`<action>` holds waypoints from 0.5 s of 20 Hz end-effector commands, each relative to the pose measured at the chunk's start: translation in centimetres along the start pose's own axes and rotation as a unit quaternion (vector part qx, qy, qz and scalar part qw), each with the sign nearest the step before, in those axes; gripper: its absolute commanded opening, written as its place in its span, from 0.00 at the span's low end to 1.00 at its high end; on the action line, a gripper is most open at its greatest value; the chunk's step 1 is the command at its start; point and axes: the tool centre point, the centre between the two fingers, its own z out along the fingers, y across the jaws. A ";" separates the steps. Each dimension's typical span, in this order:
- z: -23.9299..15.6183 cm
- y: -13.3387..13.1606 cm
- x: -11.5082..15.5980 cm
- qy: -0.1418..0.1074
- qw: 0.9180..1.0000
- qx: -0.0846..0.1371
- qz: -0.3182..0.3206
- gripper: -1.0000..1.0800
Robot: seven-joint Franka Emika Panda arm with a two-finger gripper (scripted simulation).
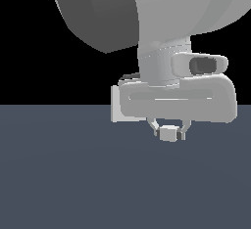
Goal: Plug the charger into the wall socket.
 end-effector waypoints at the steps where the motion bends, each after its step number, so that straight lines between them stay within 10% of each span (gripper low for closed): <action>1: -0.5 -0.5 0.4 0.001 0.999 0.011 -0.036 0.00; 10: -2.1 -2.5 1.5 0.003 0.987 0.049 -0.154 0.00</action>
